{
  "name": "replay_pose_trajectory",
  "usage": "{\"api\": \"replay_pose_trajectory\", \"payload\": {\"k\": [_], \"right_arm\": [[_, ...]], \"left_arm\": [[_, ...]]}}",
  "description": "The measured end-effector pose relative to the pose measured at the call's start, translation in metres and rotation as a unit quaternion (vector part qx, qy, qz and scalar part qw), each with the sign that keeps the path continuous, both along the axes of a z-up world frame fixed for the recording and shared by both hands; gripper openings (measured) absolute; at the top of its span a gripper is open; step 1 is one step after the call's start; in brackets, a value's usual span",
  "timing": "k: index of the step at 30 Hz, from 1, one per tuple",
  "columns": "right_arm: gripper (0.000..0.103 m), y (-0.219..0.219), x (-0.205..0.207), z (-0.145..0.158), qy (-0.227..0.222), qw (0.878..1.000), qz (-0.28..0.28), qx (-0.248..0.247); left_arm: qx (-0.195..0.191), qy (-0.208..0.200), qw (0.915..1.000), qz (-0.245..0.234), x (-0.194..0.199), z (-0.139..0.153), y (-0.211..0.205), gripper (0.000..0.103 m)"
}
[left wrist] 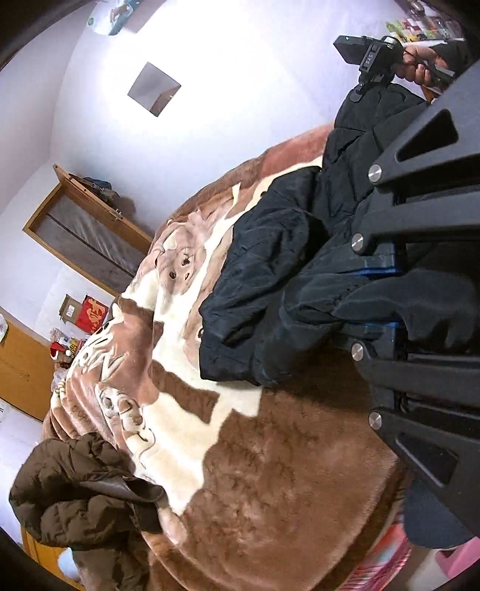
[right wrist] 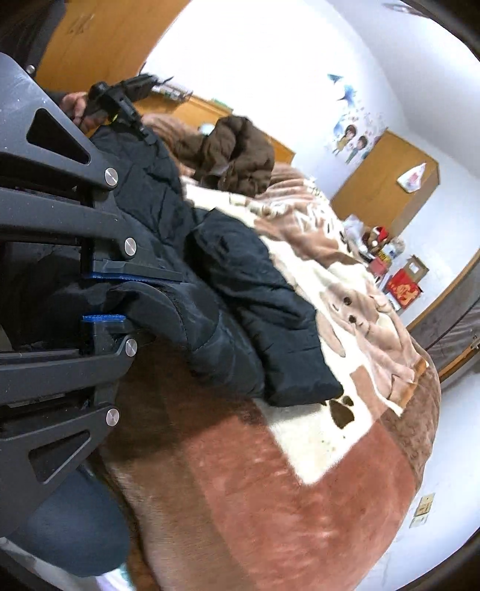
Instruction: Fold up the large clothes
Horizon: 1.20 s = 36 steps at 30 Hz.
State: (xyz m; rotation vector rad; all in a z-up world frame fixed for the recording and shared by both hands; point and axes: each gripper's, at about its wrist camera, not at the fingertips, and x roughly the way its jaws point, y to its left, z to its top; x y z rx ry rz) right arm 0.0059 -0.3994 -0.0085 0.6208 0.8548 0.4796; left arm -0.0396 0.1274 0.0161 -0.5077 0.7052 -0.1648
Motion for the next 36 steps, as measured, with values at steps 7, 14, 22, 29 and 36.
{"api": "replay_pose_trajectory", "payload": {"k": [7, 14, 22, 29, 36], "right_arm": [[0.013, 0.0, 0.029, 0.005, -0.001, 1.0, -0.005, 0.017], [0.013, -0.005, 0.102, 0.026, -0.009, 0.998, -0.038, 0.05], [0.014, 0.015, 0.231, -0.002, 0.063, 0.996, -0.063, 0.028], [0.021, 0.022, 0.302, -0.07, 0.149, 0.985, -0.08, 0.028], [0.037, 0.007, 0.305, -0.085, 0.163, 0.978, -0.074, 0.104]], "left_arm": [[-0.016, 0.007, 0.9999, 0.001, 0.015, -0.003, -0.001, 0.017], [-0.043, -0.008, 0.9987, 0.026, 0.075, 0.017, 0.02, 0.017], [-0.06, 0.047, 0.9957, 0.054, 0.195, -0.012, 0.041, 0.018], [-0.063, 0.126, 0.9873, 0.072, 0.269, -0.08, 0.047, 0.024], [-0.084, 0.136, 0.9852, 0.062, 0.281, -0.095, 0.049, 0.03]]}}
